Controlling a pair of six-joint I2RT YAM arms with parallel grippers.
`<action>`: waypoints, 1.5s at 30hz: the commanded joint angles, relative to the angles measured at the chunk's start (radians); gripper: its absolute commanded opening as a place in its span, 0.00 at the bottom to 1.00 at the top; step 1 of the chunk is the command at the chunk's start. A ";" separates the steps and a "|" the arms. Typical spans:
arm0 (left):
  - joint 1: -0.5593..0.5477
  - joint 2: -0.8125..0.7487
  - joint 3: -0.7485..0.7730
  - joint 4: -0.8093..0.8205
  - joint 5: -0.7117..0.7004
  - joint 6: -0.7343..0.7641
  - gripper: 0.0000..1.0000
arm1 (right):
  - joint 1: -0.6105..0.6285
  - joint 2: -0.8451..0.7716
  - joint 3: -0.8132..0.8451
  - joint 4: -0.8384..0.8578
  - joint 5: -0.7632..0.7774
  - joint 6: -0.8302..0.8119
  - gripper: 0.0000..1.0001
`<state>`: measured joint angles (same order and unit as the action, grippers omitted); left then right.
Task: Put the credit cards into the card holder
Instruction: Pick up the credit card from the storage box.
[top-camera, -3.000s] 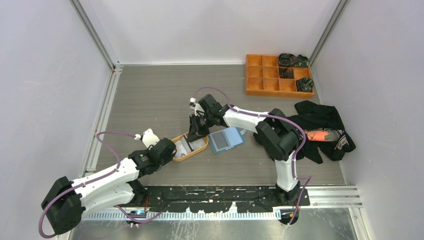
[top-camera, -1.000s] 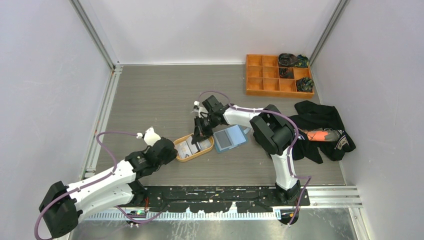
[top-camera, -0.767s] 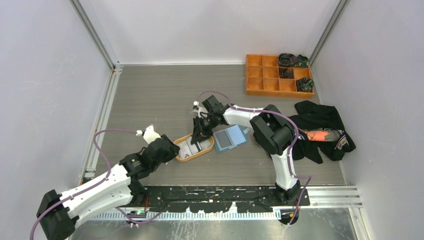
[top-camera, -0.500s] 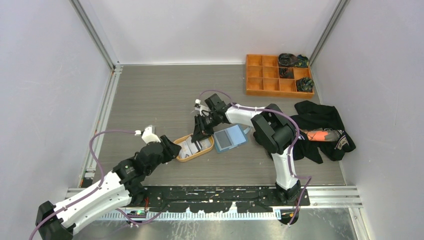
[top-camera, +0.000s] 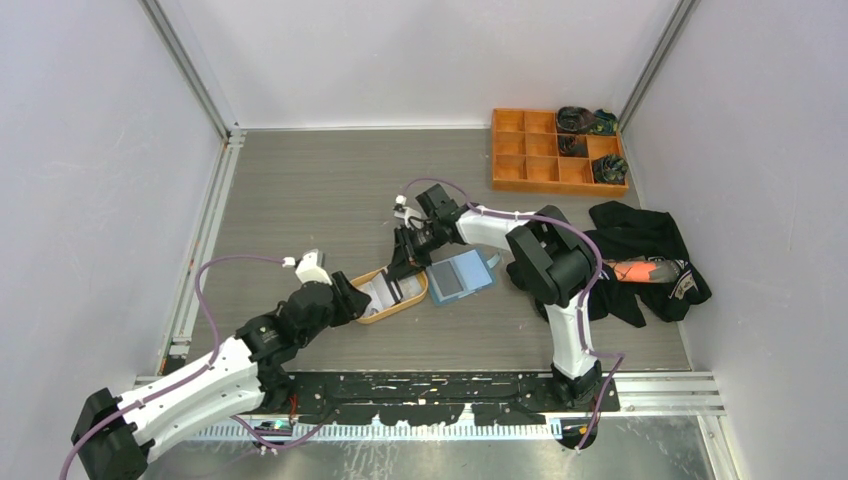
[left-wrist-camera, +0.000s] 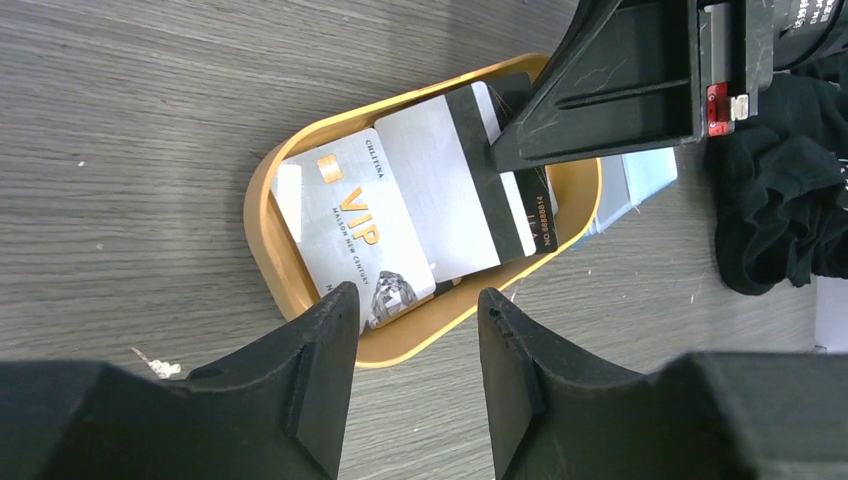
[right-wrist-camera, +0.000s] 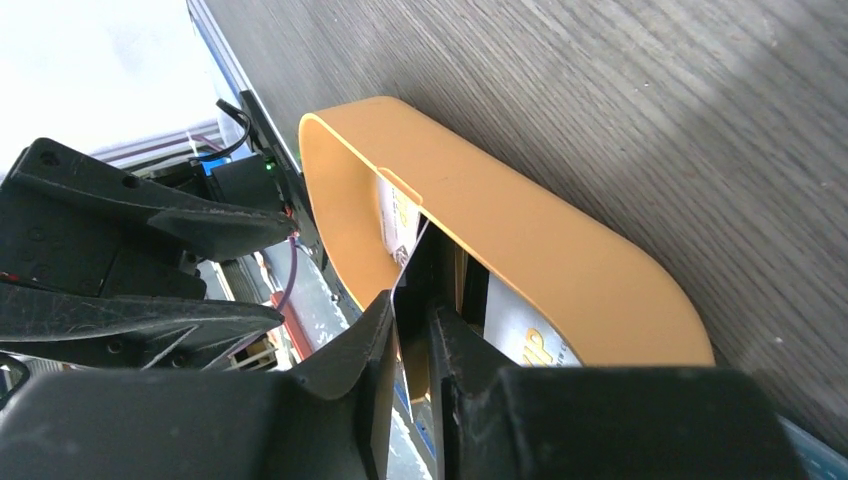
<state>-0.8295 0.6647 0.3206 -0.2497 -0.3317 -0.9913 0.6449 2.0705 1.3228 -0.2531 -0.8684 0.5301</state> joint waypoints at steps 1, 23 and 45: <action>-0.003 -0.001 -0.005 0.101 0.021 0.023 0.48 | -0.017 -0.087 -0.001 0.018 -0.026 -0.013 0.22; -0.002 -0.065 -0.130 0.378 0.112 0.024 0.50 | -0.045 -0.168 0.023 -0.141 0.132 -0.152 0.02; -0.004 0.336 -0.168 1.269 0.423 0.173 0.79 | -0.293 -0.493 -0.153 -0.098 -0.231 -0.269 0.01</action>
<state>-0.8303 0.8906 0.0860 0.7055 -0.0490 -0.8898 0.3912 1.6772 1.2194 -0.3862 -0.9833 0.2874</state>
